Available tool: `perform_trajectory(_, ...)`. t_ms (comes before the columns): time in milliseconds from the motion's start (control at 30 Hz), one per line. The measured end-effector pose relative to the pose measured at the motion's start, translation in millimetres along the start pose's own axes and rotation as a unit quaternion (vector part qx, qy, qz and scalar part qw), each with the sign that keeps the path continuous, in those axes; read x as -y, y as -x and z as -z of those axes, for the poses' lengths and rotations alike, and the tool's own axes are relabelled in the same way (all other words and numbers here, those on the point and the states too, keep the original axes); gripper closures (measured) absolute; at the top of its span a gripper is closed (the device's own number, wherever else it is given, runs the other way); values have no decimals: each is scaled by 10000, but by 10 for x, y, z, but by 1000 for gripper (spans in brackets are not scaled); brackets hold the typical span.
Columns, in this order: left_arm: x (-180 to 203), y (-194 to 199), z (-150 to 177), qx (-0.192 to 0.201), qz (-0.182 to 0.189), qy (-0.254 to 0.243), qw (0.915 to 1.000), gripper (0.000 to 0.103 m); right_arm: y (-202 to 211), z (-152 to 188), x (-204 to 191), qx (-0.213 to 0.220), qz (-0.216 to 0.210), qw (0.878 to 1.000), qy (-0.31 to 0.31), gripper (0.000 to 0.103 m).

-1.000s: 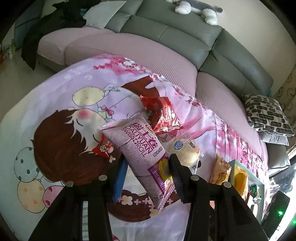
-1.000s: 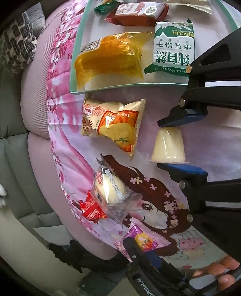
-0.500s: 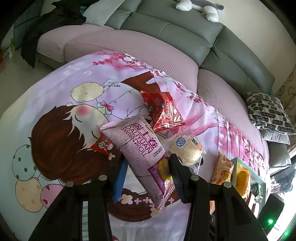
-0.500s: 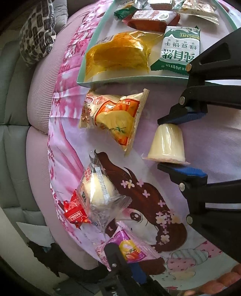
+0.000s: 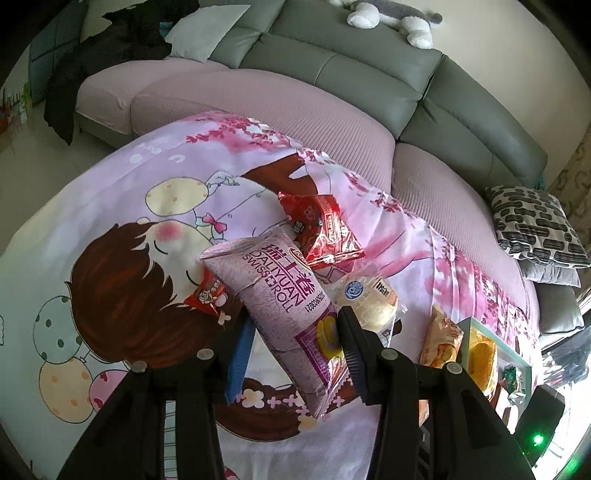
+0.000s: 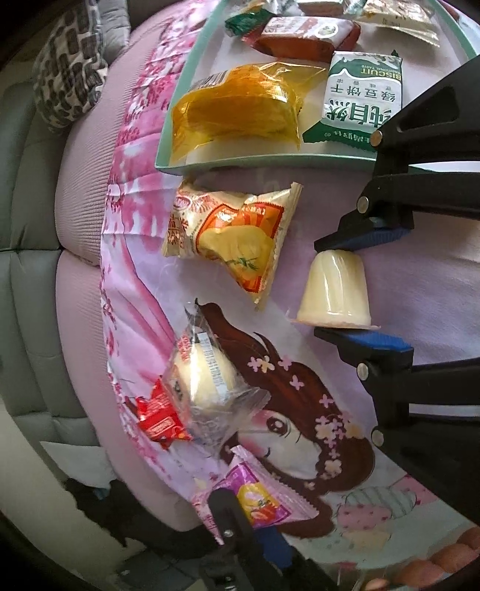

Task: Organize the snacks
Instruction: 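Lift the pudding cup with the right tool while the left tool lifts the pink bag, then carry the pudding cup and pink bag over the teal tray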

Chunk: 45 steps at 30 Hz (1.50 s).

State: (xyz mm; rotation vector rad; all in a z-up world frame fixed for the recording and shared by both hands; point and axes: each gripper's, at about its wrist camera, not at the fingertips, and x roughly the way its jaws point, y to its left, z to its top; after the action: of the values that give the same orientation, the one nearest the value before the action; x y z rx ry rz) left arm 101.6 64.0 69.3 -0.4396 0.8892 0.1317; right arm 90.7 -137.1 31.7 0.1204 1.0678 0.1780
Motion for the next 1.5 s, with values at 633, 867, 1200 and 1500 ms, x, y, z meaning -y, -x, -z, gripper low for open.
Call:
perform_trajectory(633,295,432,-37,563,251,-287,9977,55,771,-146,304,975,-372,9930,-556,63)
perform_trajectory(867,570,548,15,690,496,-540,9949,55,1041,-143,577,1298,-276,9872,-888,62)
perform_trajectory(1200,1075,573,190,623,844,-1124,9881,55,1308,-64,1192,1560,75,9748,-1593,62)
perform_trajectory(1500,1582,564,449,464,1164,-1783,9760,55,1410,75,1727,1644,352,9611,-2193,62)
